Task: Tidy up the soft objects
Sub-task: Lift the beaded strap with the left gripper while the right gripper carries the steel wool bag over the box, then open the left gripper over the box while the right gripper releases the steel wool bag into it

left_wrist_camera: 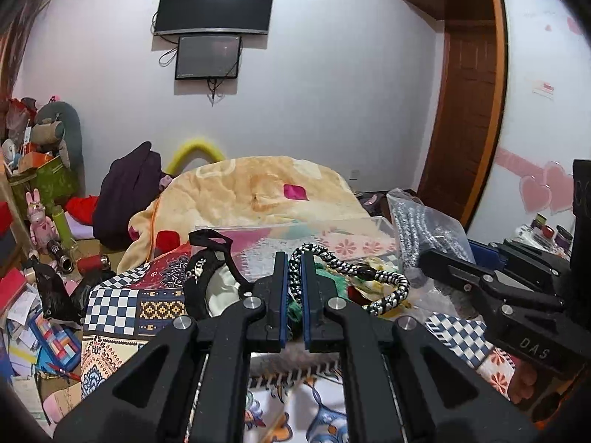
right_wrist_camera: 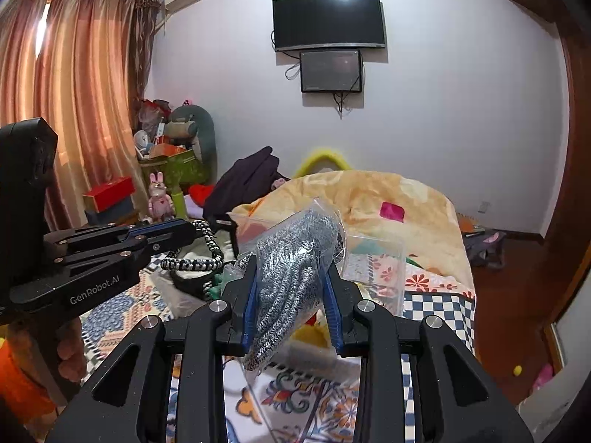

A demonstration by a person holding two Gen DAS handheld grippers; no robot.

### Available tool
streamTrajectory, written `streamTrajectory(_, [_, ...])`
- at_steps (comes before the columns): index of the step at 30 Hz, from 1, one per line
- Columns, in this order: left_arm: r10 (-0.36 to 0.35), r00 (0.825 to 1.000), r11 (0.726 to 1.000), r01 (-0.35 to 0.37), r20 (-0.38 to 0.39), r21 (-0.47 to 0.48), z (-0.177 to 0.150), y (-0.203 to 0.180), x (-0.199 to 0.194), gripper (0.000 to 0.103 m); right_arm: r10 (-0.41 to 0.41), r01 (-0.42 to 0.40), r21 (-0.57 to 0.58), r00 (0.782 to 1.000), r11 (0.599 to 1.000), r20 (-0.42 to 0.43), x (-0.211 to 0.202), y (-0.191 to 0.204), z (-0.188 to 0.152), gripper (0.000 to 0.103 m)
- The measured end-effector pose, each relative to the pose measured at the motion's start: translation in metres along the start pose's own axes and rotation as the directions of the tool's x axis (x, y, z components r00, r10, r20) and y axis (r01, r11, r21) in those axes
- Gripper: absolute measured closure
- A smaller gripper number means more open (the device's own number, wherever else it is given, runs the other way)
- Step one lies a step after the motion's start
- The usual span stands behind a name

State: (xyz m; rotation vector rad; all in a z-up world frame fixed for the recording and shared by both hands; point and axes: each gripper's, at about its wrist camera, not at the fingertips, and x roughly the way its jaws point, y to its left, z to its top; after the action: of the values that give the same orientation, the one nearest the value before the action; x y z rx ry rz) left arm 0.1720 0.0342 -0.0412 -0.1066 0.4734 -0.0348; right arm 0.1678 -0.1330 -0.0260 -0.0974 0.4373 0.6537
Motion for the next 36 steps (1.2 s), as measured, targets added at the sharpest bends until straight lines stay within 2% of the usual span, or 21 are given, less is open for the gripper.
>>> streamTrajectory(6, [0.02, 0.999, 0.999, -0.022, -0.046, -0.038, -0.001, 0.012, 0.029, 0.098, -0.024, 0.024, -0.001, 0.998, 1.0, -0.051, 0.021, -0.004, -0.005, 0.075])
streamTrajectory(12, [0.029, 0.992, 0.997, -0.038, -0.127, -0.065, -0.013, 0.023, 0.061, 0.098, 0.004, -0.001, 0.025, 0.99, 1.0, -0.139, 0.047, -0.013, -0.019, 0.074])
streamTrajectory(13, [0.031, 0.99, 0.997, -0.04, -0.14, -0.066, -0.016, 0.023, 0.065, 0.098, 0.007, -0.003, 0.026, 0.989, 1.0, -0.148, 0.05, -0.015, -0.02, 0.071])
streamTrajectory(17, [0.044, 0.988, 0.997, -0.053, -0.151, -0.056, -0.022, 0.023, 0.07, 0.097, 0.009, -0.004, 0.033, 0.987, 0.999, -0.159, 0.052, -0.017, -0.022, 0.069])
streamTrajectory(22, [0.029, 0.988, 0.997, -0.039, -0.152, -0.066, -0.022, 0.025, 0.063, 0.092, -0.005, 0.009, 0.028, 0.986, 1.0, -0.167, 0.047, -0.018, -0.022, 0.062])
streamTrajectory(26, [0.012, 0.991, 0.996, -0.023, -0.133, -0.085, -0.021, 0.027, 0.048, 0.082, 0.001, 0.006, 0.044, 0.989, 0.999, -0.149, 0.038, -0.02, -0.02, 0.06])
streamTrajectory(36, [-0.005, 0.999, 0.999, 0.003, -0.032, -0.053, -0.003, 0.015, -0.007, 0.082, -0.008, 0.01, 0.05, 0.999, 0.999, -0.041, -0.009, -0.017, -0.001, 0.059])
